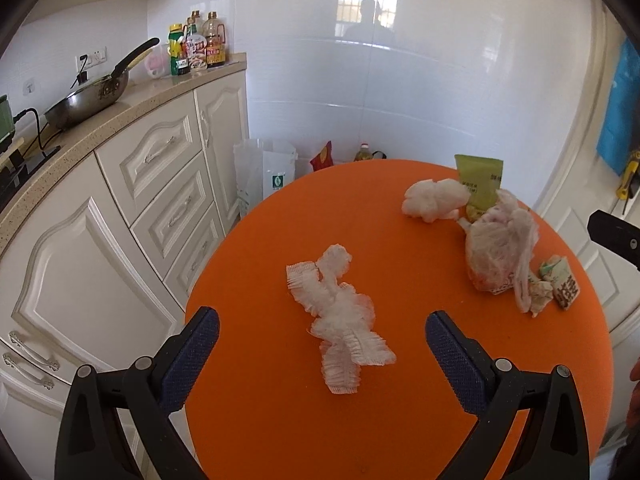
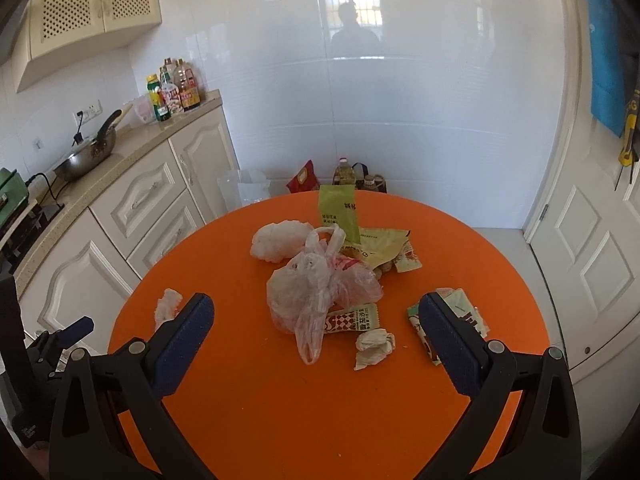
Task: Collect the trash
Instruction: 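Grasp the white tissue with the left tool while the right tool grasps the plastic bag, then carry the tissue and plastic bag toward the blue bucket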
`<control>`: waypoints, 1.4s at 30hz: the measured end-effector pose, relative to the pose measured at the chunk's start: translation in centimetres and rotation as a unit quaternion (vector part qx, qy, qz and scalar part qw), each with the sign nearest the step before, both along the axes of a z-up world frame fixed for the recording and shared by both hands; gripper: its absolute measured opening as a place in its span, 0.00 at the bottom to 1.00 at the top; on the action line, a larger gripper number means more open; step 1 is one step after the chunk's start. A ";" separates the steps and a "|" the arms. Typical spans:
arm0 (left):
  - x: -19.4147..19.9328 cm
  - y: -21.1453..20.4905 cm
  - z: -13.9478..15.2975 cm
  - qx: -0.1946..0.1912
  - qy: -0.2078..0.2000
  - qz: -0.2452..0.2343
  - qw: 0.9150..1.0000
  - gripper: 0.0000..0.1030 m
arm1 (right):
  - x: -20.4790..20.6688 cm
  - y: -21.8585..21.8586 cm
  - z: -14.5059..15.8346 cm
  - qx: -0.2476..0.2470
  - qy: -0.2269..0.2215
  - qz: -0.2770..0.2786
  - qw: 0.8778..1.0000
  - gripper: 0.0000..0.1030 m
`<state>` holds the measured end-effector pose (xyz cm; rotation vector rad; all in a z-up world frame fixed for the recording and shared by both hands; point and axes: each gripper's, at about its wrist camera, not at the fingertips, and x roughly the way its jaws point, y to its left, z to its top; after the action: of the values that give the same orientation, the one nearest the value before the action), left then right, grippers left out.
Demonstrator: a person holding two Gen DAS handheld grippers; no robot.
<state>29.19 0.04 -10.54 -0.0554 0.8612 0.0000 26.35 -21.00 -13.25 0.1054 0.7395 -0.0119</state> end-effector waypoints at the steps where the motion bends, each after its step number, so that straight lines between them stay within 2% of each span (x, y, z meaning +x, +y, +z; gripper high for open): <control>1: 0.9 -0.3 -0.5 0.005 0.004 0.001 1.000 0.99 | 0.6 0.1 -0.4 -0.001 0.006 0.000 1.000 1.00; 9: 6.5 -2.9 -4.1 0.023 0.032 -0.004 0.999 0.96 | 5.5 0.4 -4.4 0.000 0.057 -0.012 0.998 1.00; 10: 7.0 -3.1 -4.6 0.023 0.036 -0.006 0.999 0.92 | 6.1 0.5 -4.8 0.001 0.063 -0.014 0.998 1.00; 12: 8.1 -3.5 -5.5 0.015 0.048 -0.012 0.999 0.77 | 7.3 0.7 -5.8 0.006 0.077 -0.019 0.997 1.00; 14: 9.1 -3.6 -6.5 0.005 0.061 -0.014 0.998 0.54 | 8.5 1.0 -6.7 0.006 0.087 -0.028 0.996 1.00; 15: 9.3 -3.9 -6.7 0.014 0.052 -0.014 0.998 0.54 | 9.0 1.1 -7.3 0.003 0.095 -0.030 0.995 1.00; 17: 9.7 -4.3 -7.0 0.016 0.048 -0.017 0.999 0.46 | 9.8 1.6 -8.3 -0.004 0.104 -0.029 0.994 1.00; 18: 10.0 -4.4 -7.1 0.014 0.046 -0.016 0.999 0.44 | 10.0 1.8 -8.7 -0.008 0.106 -0.026 0.994 0.98; 19: 10.1 -4.5 -7.2 0.011 0.045 -0.015 0.999 0.34 | 10.2 2.0 -9.1 -0.010 0.108 -0.021 0.994 0.94; 20: 10.7 -4.5 -7.2 0.006 0.046 -0.015 0.999 0.28 | 10.2 2.0 -9.4 -0.008 0.111 -0.016 0.994 0.81; 21: 11.0 -4.4 -7.2 0.001 0.047 -0.014 0.999 0.27 | 10.2 1.8 -9.7 0.006 0.112 -0.007 0.994 0.69; 24: 11.1 -4.1 -7.3 -0.010 0.048 -0.012 0.999 0.23 | 9.0 1.6 -9.2 0.024 0.092 0.004 0.995 0.59; 32: 12.8 -5.0 -6.4 -0.027 0.025 -0.014 0.999 0.23 | 5.2 0.7 -6.2 0.065 0.043 0.039 0.996 0.58; 42: 13.9 -7.3 -2.5 -0.033 -0.024 -0.036 0.999 0.23 | -0.1 -1.4 -1.8 0.065 -0.008 0.034 0.997 0.58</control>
<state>43.06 -7.22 -13.00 -0.0859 0.8143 -0.0971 26.30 -22.38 -15.04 0.2048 0.7273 0.1028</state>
